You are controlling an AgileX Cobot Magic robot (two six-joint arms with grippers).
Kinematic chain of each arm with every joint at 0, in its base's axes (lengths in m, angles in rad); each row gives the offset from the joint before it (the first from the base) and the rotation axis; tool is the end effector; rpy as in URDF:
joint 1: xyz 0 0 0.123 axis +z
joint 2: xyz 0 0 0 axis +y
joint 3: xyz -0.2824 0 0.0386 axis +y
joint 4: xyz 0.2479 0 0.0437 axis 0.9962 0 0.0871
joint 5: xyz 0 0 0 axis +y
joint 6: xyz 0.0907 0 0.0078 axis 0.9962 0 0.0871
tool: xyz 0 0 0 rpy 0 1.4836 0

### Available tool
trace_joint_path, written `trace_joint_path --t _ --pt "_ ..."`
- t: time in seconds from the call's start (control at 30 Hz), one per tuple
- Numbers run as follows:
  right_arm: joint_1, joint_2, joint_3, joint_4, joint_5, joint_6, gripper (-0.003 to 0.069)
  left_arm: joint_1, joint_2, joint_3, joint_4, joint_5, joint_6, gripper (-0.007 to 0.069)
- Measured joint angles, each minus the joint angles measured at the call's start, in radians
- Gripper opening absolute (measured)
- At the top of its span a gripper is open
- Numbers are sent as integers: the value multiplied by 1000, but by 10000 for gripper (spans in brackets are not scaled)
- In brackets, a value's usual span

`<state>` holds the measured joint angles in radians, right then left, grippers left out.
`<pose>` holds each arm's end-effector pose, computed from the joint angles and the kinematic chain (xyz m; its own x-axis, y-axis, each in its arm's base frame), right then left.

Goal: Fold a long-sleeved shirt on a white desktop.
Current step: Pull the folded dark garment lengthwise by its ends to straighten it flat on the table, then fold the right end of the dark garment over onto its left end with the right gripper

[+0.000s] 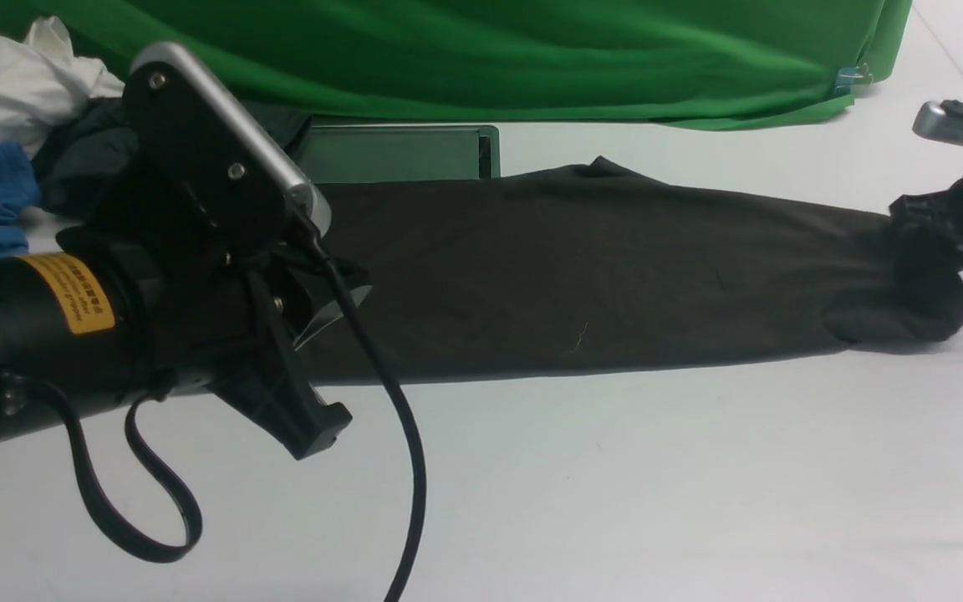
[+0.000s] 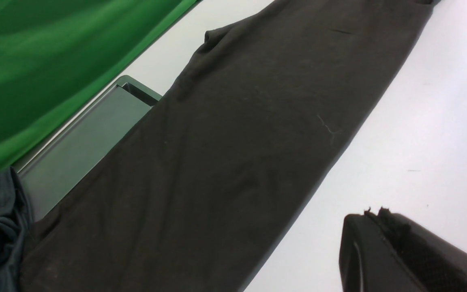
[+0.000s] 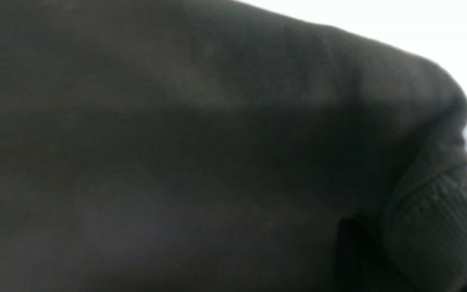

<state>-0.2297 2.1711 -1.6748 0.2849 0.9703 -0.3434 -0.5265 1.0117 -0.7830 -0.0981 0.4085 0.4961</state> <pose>0.4416 -0.0816 0.1680 -0.9680 0.0481 -0.2463 0.0015 0.9826 0.1858 0.1814 -0.1095 0.3217 -0.2043 0.5752 -0.7921 0.6656 0.6749 0.3184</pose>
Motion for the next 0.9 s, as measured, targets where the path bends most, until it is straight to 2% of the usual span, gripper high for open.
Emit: trace_joint_path --t 0.2,0.37,0.53,0.6,0.7,0.8,0.9 --pt "-57 -198 55 -216 49 106 62 0 -39 0 1 29 -4 18" --pt "-113 -330 91 -268 62 132 62 0 -70 0 1 27 -4 18" --pt "-98 -414 98 -93 66 94 62 0 -71 0 1 24 -5 18" --pt "-66 -442 98 49 66 52 62 0 -71 0 1 29 -7 18" --pt "-8 -454 98 195 65 13 62 0 -71 0 0 30 -7 18" --pt "45 -454 98 268 63 -9 62 0 -71 0 0 34 -7 18" --pt "136 -454 98 338 33 -19 62 0 -75 0 -4 38 -7 18"
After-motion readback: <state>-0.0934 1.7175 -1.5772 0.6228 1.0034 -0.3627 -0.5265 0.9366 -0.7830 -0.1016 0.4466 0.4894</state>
